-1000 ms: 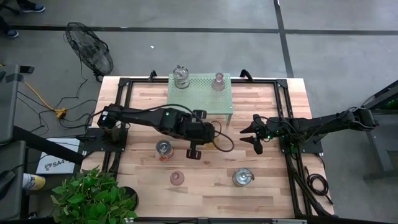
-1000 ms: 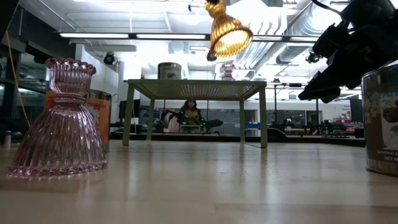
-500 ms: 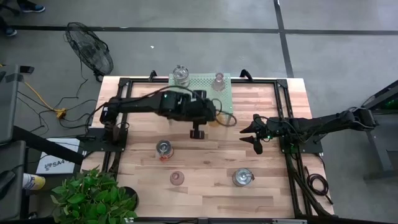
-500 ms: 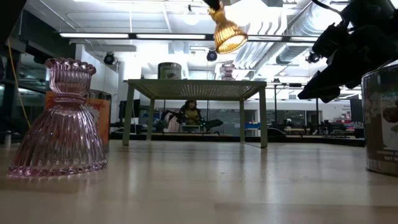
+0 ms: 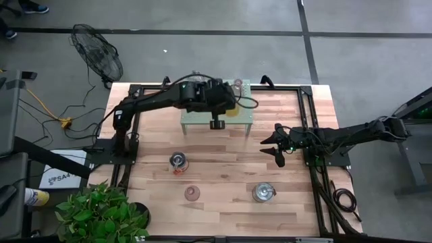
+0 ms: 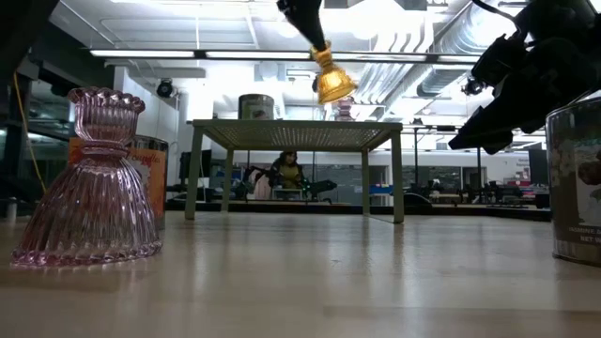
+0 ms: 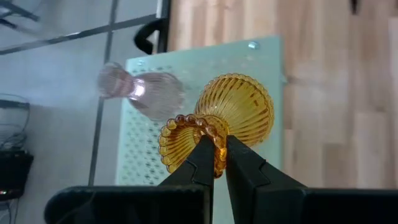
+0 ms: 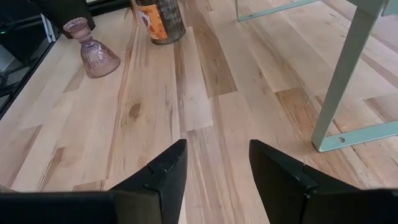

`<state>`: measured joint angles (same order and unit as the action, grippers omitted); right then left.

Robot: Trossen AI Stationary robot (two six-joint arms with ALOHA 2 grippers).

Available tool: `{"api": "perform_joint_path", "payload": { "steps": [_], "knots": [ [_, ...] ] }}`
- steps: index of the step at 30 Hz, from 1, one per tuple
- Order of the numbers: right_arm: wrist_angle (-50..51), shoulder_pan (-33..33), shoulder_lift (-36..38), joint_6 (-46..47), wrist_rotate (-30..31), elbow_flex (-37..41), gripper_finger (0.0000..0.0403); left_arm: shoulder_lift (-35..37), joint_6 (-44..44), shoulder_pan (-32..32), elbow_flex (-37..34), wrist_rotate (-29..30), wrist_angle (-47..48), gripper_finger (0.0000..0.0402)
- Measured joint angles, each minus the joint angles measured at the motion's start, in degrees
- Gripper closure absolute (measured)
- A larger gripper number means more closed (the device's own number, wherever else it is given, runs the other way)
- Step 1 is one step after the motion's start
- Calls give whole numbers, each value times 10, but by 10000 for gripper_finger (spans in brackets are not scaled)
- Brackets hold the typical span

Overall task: Pick & Place candle stick holders
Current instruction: Put the yellow glass candle holder on the shelf

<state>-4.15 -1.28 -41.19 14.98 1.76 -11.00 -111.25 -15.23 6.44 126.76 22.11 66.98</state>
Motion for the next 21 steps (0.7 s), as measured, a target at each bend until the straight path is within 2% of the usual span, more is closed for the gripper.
{"api": "perform_joint_path", "payload": {
  "steps": [8,13,21],
  "knots": [
    [3,0,-1,-4,0,0,235,-17,0,33,0,3,20,389],
    [5,0,-1,-5,0,0,235,-22,0,37,1,28,26,389],
    [4,0,-1,-5,0,0,235,-22,9,53,0,27,36,389]
  ]
}}
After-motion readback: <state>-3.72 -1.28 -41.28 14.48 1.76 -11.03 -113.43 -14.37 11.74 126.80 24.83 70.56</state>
